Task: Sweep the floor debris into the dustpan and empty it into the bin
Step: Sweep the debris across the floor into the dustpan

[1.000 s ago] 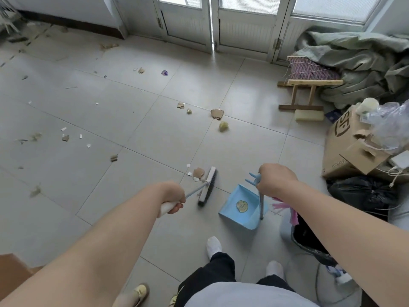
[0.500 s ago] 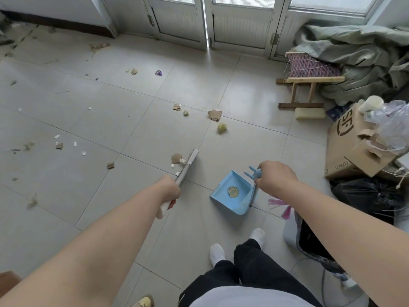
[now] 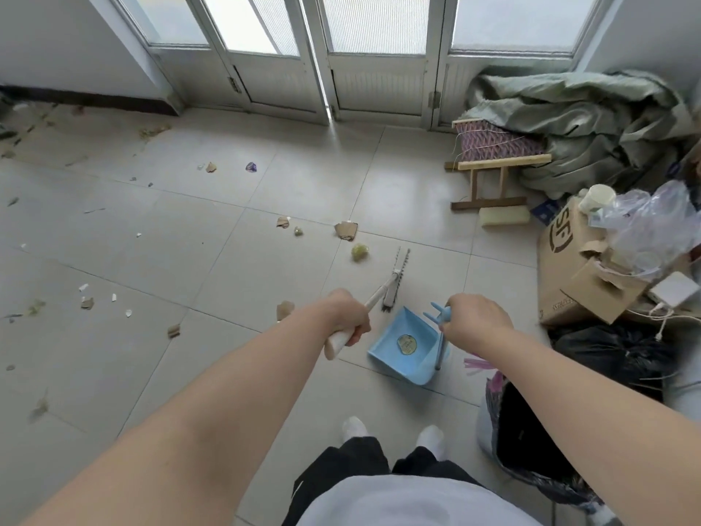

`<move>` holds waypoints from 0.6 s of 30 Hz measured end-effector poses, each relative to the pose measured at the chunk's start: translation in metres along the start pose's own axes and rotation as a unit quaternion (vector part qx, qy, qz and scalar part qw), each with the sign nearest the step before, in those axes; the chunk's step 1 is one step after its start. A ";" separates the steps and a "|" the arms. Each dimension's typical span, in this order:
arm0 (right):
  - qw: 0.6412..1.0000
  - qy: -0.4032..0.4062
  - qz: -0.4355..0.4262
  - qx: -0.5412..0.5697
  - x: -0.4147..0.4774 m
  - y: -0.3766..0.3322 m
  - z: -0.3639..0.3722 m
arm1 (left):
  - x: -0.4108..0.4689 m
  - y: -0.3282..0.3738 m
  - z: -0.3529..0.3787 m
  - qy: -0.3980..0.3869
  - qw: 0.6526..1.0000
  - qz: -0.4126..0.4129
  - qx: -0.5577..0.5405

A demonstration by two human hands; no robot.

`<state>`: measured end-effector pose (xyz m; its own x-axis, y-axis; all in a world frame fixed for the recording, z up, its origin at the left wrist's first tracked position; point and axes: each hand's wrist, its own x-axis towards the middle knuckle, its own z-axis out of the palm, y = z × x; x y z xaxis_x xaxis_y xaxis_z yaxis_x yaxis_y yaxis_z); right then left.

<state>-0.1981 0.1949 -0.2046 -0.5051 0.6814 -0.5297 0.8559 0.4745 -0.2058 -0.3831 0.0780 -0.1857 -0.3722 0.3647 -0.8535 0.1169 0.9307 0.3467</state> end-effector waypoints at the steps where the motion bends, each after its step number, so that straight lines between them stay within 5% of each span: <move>1: 1.000 -0.002 0.006 0.004 0.002 0.004 -0.001 | 0.004 0.011 0.004 -0.006 1.000 0.009 0.004; 14: 0.994 -0.002 0.105 0.036 0.037 0.019 -0.019 | 0.078 0.089 -0.010 -0.071 0.989 0.061 0.117; 18: 0.992 0.022 0.120 0.037 0.063 -0.008 -0.037 | 0.112 0.095 -0.060 -0.100 0.994 0.022 0.038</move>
<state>-0.2406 0.2548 -0.2064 -0.2880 0.7939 -0.5355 0.9573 0.2540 -0.1382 -0.4693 0.2053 -0.2248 -0.1762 0.3963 -0.9011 0.2013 0.9105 0.3611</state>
